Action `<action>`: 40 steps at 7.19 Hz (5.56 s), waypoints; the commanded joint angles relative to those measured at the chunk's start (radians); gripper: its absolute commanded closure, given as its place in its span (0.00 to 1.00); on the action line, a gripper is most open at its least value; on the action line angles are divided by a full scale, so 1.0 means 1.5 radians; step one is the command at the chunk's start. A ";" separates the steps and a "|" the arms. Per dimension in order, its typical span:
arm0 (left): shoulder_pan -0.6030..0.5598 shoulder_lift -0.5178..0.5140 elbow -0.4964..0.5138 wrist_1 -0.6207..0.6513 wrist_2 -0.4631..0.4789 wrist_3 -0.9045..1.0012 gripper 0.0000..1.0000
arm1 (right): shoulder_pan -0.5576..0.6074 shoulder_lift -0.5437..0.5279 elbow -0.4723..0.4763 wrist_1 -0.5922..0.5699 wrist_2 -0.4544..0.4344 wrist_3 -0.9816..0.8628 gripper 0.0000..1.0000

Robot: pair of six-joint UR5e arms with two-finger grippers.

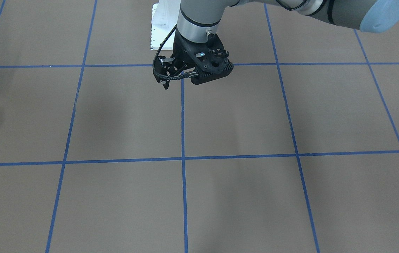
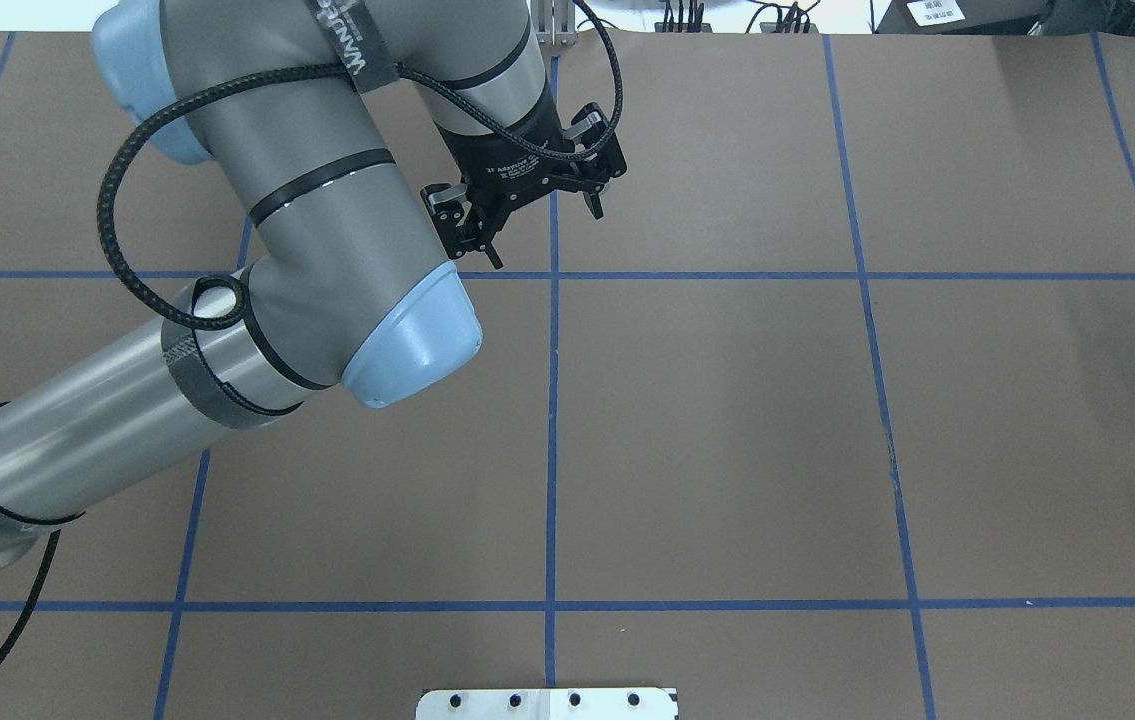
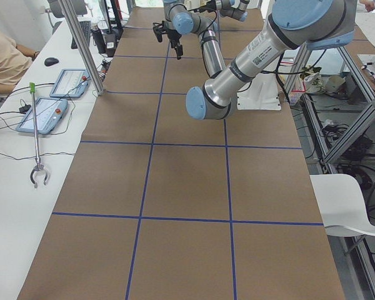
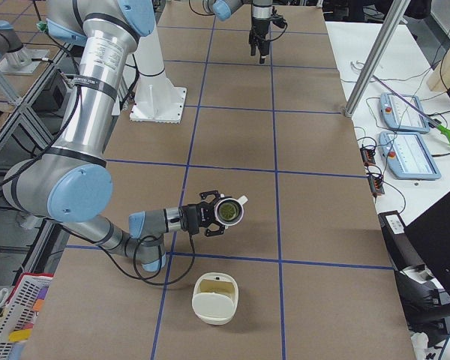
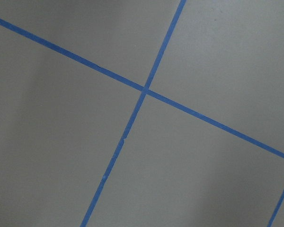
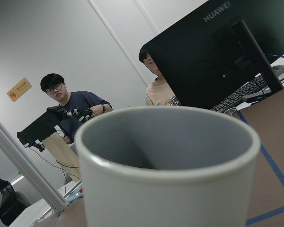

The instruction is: Left arm hands cup to right arm to dump lemon

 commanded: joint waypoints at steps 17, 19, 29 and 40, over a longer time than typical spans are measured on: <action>-0.003 -0.004 -0.002 0.016 0.065 0.004 0.00 | 0.007 -0.002 -0.158 0.225 -0.114 0.919 0.84; 0.001 -0.012 -0.002 0.026 0.093 0.005 0.00 | 0.006 -0.004 -0.159 0.229 -0.109 0.955 0.84; 0.008 -0.025 -0.002 0.055 0.143 0.005 0.00 | 0.007 -0.051 -0.162 0.275 -0.068 1.122 0.84; 0.029 -0.047 -0.001 0.070 0.140 0.003 0.00 | 0.002 0.129 0.166 -0.307 -0.075 0.541 0.81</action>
